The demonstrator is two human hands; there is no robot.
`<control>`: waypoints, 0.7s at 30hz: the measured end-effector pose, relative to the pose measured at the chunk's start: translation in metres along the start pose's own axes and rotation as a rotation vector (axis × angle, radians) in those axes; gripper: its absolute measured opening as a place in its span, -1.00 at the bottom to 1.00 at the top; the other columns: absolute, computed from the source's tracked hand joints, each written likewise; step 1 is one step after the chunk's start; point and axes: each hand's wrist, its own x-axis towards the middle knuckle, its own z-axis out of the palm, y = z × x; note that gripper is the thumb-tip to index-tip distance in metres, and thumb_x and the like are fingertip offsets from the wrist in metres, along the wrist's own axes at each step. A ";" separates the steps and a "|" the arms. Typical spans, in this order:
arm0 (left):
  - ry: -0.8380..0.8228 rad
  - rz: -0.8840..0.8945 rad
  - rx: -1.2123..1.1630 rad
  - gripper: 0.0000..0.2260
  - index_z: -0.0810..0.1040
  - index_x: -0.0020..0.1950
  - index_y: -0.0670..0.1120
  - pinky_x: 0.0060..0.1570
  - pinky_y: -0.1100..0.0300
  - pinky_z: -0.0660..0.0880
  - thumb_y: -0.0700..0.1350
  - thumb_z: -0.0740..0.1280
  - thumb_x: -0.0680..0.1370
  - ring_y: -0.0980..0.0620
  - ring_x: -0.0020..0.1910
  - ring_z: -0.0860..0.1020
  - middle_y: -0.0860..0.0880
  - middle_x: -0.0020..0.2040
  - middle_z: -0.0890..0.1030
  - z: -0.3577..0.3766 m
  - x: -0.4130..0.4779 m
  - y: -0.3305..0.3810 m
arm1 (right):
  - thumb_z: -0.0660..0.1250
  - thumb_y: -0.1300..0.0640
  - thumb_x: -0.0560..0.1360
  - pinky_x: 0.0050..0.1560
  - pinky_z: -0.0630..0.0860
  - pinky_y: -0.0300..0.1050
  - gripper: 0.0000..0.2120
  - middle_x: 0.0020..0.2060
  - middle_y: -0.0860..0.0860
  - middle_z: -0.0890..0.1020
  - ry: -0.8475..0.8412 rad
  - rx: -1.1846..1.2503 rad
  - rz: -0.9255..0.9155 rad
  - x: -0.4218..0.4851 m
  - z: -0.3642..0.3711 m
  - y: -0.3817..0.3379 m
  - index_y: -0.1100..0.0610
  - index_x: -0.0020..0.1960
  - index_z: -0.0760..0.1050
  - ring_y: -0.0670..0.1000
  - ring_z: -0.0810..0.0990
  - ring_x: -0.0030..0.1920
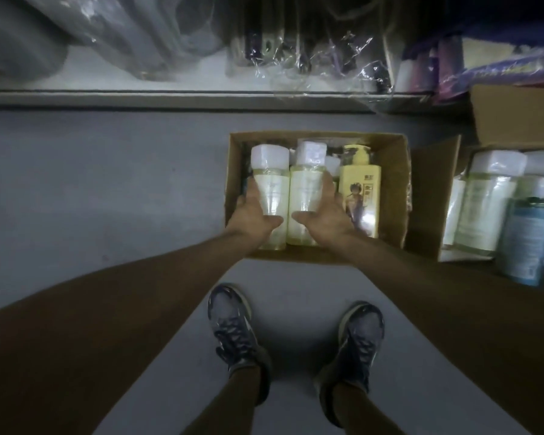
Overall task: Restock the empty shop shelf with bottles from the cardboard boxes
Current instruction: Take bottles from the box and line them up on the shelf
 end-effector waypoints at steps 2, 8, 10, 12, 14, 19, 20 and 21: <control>0.021 0.026 -0.100 -0.03 0.00 0.72 0.10 0.33 -0.08 0.54 0.04 0.58 0.52 -0.16 0.42 0.51 -0.10 0.50 0.45 0.008 0.006 -0.007 | 0.54 -0.12 0.51 0.24 0.46 0.12 0.14 0.60 0.11 0.22 0.055 0.011 0.010 0.006 0.010 0.002 -0.19 0.70 -0.29 0.26 0.31 0.57; 0.045 0.076 -0.178 0.07 0.03 0.69 0.16 0.33 -0.16 0.56 0.12 0.68 0.39 -0.05 0.38 0.54 0.02 0.45 0.52 0.011 0.016 -0.017 | 0.57 -0.17 0.45 0.40 0.44 0.30 0.20 0.56 0.12 0.21 0.131 -0.054 0.003 0.017 0.020 0.008 -0.17 0.70 -0.29 0.31 0.32 0.54; 0.049 0.053 -0.170 0.09 0.04 0.67 0.17 0.32 -0.14 0.57 0.09 0.70 0.37 -0.02 0.34 0.54 0.06 0.41 0.53 0.009 0.018 -0.015 | 0.60 -0.14 0.42 0.34 0.49 0.30 0.21 0.54 0.13 0.23 0.138 -0.064 0.022 0.017 0.020 0.005 -0.18 0.68 -0.27 0.32 0.38 0.49; 0.038 0.014 -0.157 0.09 0.04 0.68 0.16 0.29 -0.11 0.57 0.04 0.70 0.37 0.01 0.29 0.53 0.08 0.36 0.52 0.007 0.018 -0.011 | 0.63 -0.11 0.39 0.31 0.55 0.30 0.21 0.53 0.14 0.25 0.129 -0.061 0.084 0.020 0.019 -0.002 -0.17 0.67 -0.22 0.33 0.41 0.47; 0.024 -0.041 -0.131 0.03 0.12 0.66 0.09 0.28 -0.11 0.57 -0.01 0.70 0.37 -0.04 0.31 0.53 0.03 0.39 0.53 0.004 0.018 -0.009 | 0.66 -0.10 0.33 0.23 0.58 0.25 0.16 0.50 0.17 0.30 0.101 -0.056 0.166 0.025 0.017 -0.009 -0.06 0.64 -0.07 0.34 0.44 0.44; -0.018 -0.107 -0.031 -0.18 0.30 0.48 -0.02 0.14 -0.10 0.61 0.02 0.69 0.38 -0.15 0.28 0.59 -0.09 0.33 0.57 -0.001 0.018 -0.006 | 0.68 -0.12 0.29 0.15 0.55 0.19 0.04 0.45 0.22 0.32 0.089 -0.126 0.291 0.023 0.027 -0.009 0.08 0.53 0.11 0.32 0.42 0.43; -0.017 -0.099 -0.014 -0.19 0.29 0.47 -0.02 0.08 -0.05 0.60 0.04 0.69 0.38 -0.15 0.24 0.59 -0.09 0.31 0.57 -0.001 0.018 -0.006 | 0.67 -0.12 0.30 0.17 0.55 0.20 0.03 0.44 0.22 0.32 0.119 -0.126 0.301 0.020 0.032 -0.010 0.08 0.52 0.11 0.31 0.42 0.43; -0.012 -0.092 -0.002 -0.19 0.29 0.47 -0.02 0.03 -0.01 0.57 0.05 0.68 0.38 -0.15 0.22 0.60 -0.09 0.30 0.58 0.000 0.018 -0.005 | 0.67 -0.12 0.31 0.17 0.55 0.20 0.01 0.43 0.21 0.32 0.147 -0.119 0.310 0.018 0.036 -0.011 0.07 0.50 0.11 0.30 0.42 0.42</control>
